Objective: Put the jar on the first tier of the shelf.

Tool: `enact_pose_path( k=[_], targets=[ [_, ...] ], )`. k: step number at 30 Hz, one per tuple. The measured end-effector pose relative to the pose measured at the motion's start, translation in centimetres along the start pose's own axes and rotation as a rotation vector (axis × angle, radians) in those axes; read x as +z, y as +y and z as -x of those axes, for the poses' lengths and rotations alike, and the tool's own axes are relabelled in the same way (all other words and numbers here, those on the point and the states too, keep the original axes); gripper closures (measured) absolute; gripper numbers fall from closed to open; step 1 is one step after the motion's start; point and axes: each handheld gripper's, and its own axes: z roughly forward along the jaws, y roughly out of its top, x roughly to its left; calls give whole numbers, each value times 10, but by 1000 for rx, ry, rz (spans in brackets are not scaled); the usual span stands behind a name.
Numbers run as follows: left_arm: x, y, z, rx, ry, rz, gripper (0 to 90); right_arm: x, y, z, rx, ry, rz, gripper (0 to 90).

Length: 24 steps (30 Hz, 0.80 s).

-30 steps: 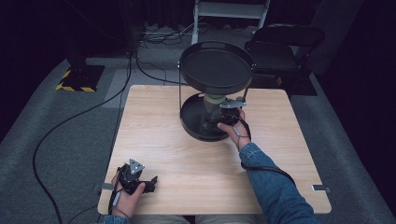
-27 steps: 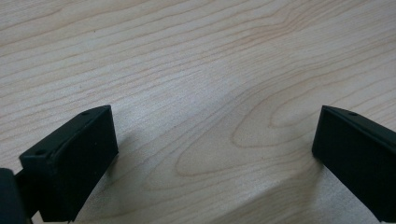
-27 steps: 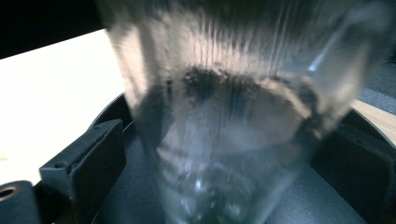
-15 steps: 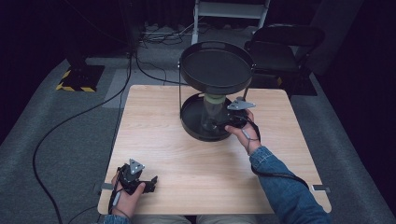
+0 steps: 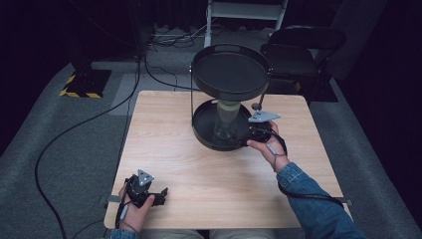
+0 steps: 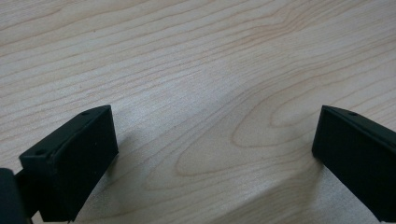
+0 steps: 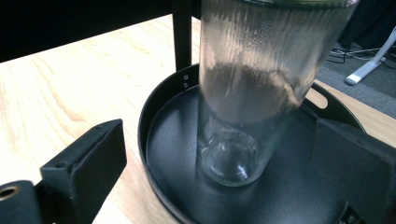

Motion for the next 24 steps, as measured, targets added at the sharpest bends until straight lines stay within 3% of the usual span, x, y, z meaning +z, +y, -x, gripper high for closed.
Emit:
enact_pose_path(
  k=[10,24],
  targets=[
    [0,0,0,3,-3,2,1,-31,-8,0,0,5,7,40],
    [0,0,0,3,-3,2,1,-61,-20,8,5,-15,2,40]
  ],
)
